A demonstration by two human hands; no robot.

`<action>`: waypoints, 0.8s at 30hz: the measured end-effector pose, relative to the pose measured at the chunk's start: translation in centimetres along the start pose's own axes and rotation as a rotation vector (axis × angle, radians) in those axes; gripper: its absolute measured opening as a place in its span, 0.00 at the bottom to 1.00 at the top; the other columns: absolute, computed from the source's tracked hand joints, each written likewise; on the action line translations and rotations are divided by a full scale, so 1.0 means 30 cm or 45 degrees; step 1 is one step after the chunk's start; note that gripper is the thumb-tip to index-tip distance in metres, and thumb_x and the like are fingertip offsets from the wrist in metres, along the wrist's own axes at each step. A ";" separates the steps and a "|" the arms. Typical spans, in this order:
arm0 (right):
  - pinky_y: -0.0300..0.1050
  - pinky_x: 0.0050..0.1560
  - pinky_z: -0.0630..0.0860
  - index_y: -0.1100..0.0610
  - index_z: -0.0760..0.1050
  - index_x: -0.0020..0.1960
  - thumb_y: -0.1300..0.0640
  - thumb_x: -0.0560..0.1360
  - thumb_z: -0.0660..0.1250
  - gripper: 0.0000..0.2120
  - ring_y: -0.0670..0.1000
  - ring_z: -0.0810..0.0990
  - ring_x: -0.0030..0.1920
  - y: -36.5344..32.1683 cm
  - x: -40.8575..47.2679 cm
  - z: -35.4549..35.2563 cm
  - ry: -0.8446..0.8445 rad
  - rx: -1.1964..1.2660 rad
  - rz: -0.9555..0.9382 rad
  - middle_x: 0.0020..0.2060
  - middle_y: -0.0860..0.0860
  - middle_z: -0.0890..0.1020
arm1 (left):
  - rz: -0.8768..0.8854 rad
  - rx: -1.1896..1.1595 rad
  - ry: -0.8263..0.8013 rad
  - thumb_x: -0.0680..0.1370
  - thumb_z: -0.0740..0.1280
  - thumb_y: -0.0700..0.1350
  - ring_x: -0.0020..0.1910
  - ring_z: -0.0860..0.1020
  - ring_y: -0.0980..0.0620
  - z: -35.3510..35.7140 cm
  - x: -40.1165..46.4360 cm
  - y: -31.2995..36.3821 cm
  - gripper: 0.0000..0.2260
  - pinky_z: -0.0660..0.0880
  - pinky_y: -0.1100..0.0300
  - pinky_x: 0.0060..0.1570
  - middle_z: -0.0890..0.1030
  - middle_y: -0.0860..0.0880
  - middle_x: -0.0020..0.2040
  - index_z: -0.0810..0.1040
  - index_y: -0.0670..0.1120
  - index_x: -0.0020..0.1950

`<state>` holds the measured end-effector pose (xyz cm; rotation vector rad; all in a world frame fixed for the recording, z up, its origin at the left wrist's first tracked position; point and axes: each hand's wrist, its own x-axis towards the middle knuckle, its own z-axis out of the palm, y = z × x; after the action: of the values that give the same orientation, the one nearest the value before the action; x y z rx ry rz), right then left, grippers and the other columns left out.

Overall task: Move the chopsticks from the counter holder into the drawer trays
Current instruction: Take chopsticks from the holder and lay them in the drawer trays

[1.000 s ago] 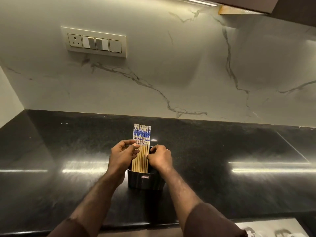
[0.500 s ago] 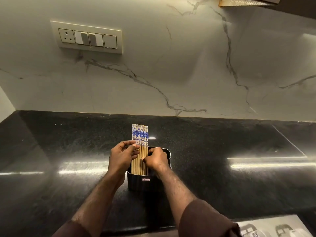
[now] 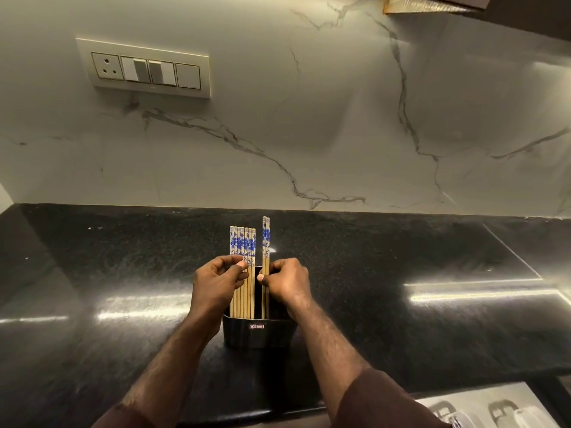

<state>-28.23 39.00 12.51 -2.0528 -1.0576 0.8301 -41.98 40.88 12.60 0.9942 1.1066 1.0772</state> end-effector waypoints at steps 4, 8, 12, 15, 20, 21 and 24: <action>0.49 0.51 0.83 0.52 0.83 0.52 0.55 0.72 0.75 0.08 0.47 0.84 0.48 -0.013 0.003 -0.002 -0.002 -0.028 -0.004 0.48 0.49 0.86 | -0.001 0.002 -0.012 0.77 0.69 0.40 0.47 0.85 0.49 0.016 -0.003 0.000 0.04 0.80 0.54 0.50 0.85 0.45 0.47 0.81 0.46 0.50; 0.50 0.53 0.82 0.52 0.83 0.54 0.55 0.73 0.74 0.10 0.49 0.84 0.51 -0.002 0.003 0.035 -0.024 -0.092 0.047 0.50 0.50 0.86 | -0.009 -0.026 0.005 0.77 0.69 0.38 0.47 0.84 0.48 0.021 -0.006 -0.004 0.04 0.80 0.56 0.48 0.85 0.43 0.47 0.81 0.45 0.50; 0.50 0.54 0.82 0.52 0.82 0.57 0.55 0.73 0.74 0.12 0.50 0.84 0.51 0.007 0.001 0.065 -0.078 -0.057 0.091 0.52 0.51 0.85 | -0.011 -0.048 0.030 0.77 0.68 0.37 0.48 0.84 0.47 0.020 -0.006 -0.006 0.04 0.80 0.52 0.52 0.85 0.42 0.47 0.81 0.45 0.48; 0.51 0.52 0.82 0.51 0.83 0.56 0.54 0.72 0.75 0.12 0.51 0.84 0.51 0.005 -0.001 0.073 -0.089 -0.011 0.122 0.51 0.52 0.86 | -0.003 -0.059 0.036 0.77 0.68 0.36 0.48 0.84 0.47 0.020 -0.010 -0.010 0.04 0.79 0.52 0.53 0.85 0.42 0.46 0.81 0.44 0.48; 0.51 0.52 0.83 0.52 0.82 0.56 0.54 0.73 0.74 0.12 0.51 0.84 0.51 0.010 0.004 0.069 -0.150 0.056 0.153 0.52 0.52 0.85 | -0.005 -0.072 0.032 0.77 0.68 0.36 0.47 0.84 0.48 0.025 -0.009 -0.018 0.05 0.80 0.57 0.49 0.85 0.43 0.47 0.81 0.45 0.48; 0.51 0.52 0.83 0.52 0.82 0.56 0.54 0.73 0.74 0.12 0.51 0.84 0.50 0.012 0.005 0.069 -0.158 0.063 0.152 0.51 0.52 0.85 | -0.006 -0.071 0.030 0.77 0.68 0.36 0.48 0.84 0.48 0.024 -0.008 -0.017 0.05 0.80 0.57 0.49 0.85 0.43 0.47 0.81 0.45 0.48; 0.51 0.52 0.82 0.51 0.82 0.55 0.54 0.73 0.74 0.10 0.49 0.84 0.49 0.015 0.002 0.065 -0.130 0.042 0.110 0.49 0.50 0.86 | 0.004 -0.061 0.019 0.77 0.68 0.36 0.47 0.84 0.50 0.019 -0.007 -0.019 0.06 0.80 0.58 0.47 0.85 0.44 0.46 0.81 0.46 0.48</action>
<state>-29.52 39.38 11.03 -2.0594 -1.0082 0.9989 -41.36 40.53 12.20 0.9516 1.0866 1.1107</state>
